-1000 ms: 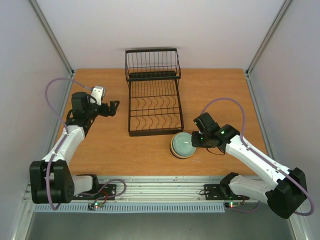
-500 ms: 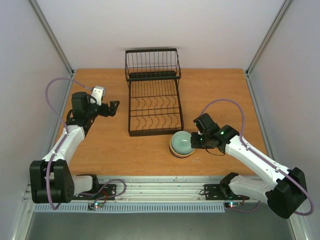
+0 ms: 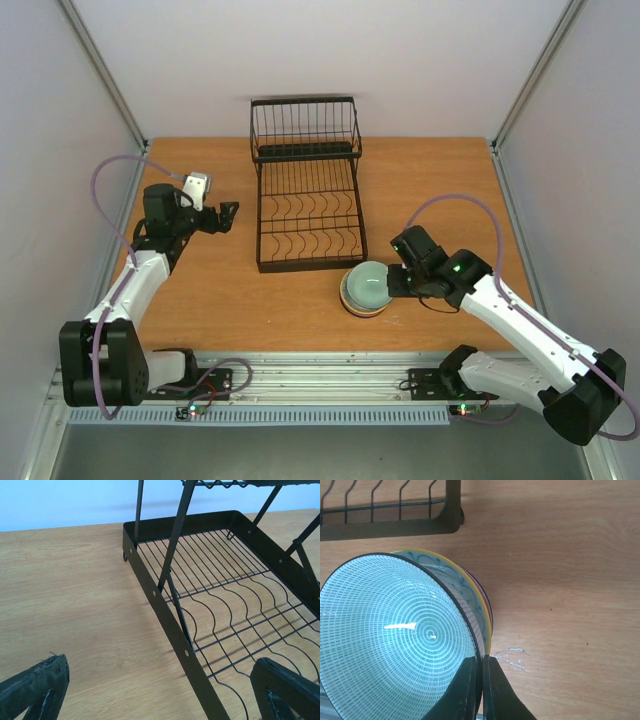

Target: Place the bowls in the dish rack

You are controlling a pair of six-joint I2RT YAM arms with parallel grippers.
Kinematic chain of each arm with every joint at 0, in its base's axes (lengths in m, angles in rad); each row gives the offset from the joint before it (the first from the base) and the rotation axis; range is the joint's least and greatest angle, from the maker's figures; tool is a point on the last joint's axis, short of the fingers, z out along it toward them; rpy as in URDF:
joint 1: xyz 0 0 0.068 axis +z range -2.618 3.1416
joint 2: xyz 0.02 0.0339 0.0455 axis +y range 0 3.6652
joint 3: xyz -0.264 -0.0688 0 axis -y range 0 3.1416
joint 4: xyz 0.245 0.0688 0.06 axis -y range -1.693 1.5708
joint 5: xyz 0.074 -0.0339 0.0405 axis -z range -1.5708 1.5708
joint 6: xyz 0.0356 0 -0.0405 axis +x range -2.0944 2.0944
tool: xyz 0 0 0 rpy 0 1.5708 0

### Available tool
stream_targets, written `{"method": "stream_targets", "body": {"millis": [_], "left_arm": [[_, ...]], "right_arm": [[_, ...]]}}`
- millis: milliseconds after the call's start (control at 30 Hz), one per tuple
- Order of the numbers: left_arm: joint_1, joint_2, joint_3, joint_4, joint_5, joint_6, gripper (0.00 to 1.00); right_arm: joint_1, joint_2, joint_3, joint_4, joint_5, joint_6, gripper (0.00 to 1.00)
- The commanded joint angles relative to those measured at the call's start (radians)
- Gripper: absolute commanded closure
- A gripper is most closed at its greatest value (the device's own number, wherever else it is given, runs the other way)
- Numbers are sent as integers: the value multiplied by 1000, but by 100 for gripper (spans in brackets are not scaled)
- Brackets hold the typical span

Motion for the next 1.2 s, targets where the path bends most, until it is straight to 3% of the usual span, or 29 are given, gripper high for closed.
{"method": "stream_targets", "body": {"millis": [0,233,467,633,967,1167], "left_arm": [[1,7,-8,17,0,9,1],[1,6,-6,17,1,5,1],[0,-2,-7,17,4,2,1],[2,-13,-11,17,-1,-1,1],[1,-2,-17,60,16,-12,1],[2,-2,-19,63,14,-13,1]], "right_arm": [[35,-32,95,-69,58,-3,99],[95,68,260,-116,211,-24,99],[228,395,627,-285,564,-37,99],[242,626,866,-398,750,-43,99],[258,939,1239,-608,988,-21,99],[265,1153,1454,-827,1137,92,99]]}}
